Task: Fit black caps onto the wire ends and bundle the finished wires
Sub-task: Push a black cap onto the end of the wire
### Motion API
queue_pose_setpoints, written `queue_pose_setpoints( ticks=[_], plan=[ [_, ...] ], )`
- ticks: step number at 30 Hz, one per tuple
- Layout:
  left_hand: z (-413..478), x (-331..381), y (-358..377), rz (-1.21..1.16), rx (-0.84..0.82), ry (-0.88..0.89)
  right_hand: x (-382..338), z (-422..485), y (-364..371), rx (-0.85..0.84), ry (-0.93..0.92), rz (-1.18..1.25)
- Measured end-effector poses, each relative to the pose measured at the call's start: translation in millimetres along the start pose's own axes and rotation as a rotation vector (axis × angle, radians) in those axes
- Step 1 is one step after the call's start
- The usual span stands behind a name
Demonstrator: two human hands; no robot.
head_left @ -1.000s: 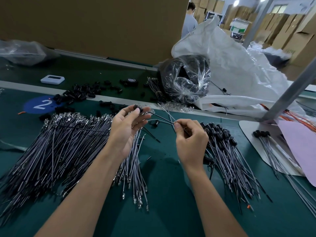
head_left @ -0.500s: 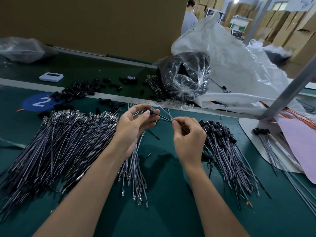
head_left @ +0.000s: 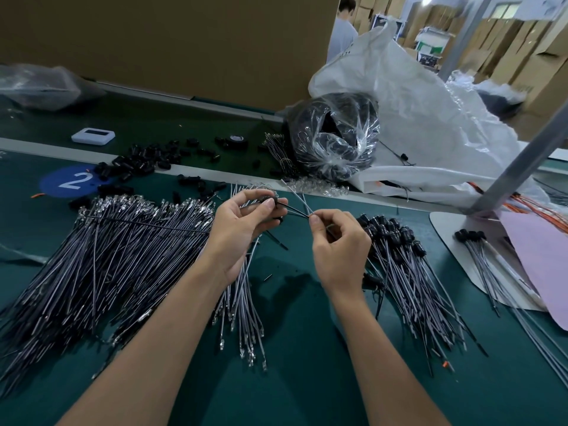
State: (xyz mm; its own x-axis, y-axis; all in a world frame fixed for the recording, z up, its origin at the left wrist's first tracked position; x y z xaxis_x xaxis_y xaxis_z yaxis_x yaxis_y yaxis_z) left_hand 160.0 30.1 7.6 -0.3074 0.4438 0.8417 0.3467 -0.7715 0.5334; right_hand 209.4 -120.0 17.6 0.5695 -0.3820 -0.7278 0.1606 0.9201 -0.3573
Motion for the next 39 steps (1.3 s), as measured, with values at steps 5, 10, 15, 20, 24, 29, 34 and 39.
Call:
queue_pose_setpoints(
  ticks=[5,10,15,20,24,29,34,39],
  plan=[
    [-0.4,-0.2,-1.5,0.045,0.013,0.023,0.0,0.5,-0.4,-0.002,-0.016,-0.012],
    [-0.9,-4.0,-0.6,0.155,-0.007,0.025,-3.0,-1.8,3.4,-0.060,-0.052,-0.014],
    [-1.8,-5.6,1.9,0.201,-0.033,0.033,-3.1,-1.7,5.3,-0.103,-0.047,0.008],
    [-0.6,-5.1,2.4,0.138,-0.087,0.006,3.8,-0.4,6.8,-0.117,0.098,0.084],
    [-0.4,-4.6,2.4,0.135,-0.113,-0.009,5.4,0.9,6.5,-0.104,0.148,0.104],
    [-0.3,-7.8,3.0,0.167,-0.089,-0.022,1.3,-1.3,7.8,-0.133,0.129,0.146],
    [1.7,-6.1,-2.7,0.046,-0.007,-0.030,2.6,-0.5,3.8,-0.074,0.107,0.120],
    [4.5,-2.7,-10.9,-0.096,0.101,-0.001,-4.2,-1.4,0.4,-0.019,-0.086,-0.128]
  ],
)
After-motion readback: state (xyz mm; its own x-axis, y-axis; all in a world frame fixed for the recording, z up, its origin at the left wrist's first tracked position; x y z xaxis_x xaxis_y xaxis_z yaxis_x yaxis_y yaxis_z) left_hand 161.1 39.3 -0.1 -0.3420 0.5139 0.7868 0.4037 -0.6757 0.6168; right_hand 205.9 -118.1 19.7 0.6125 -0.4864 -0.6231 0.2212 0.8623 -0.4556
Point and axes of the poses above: each hand's wrist, its own z-axis towards the middle knuckle, its own y-axis out of the palm, x = y × z, the point moved 4 cm from there along z, towards the middle knuckle, and after that the axes turned 3 degrees about -z, right-handed, at the moved point
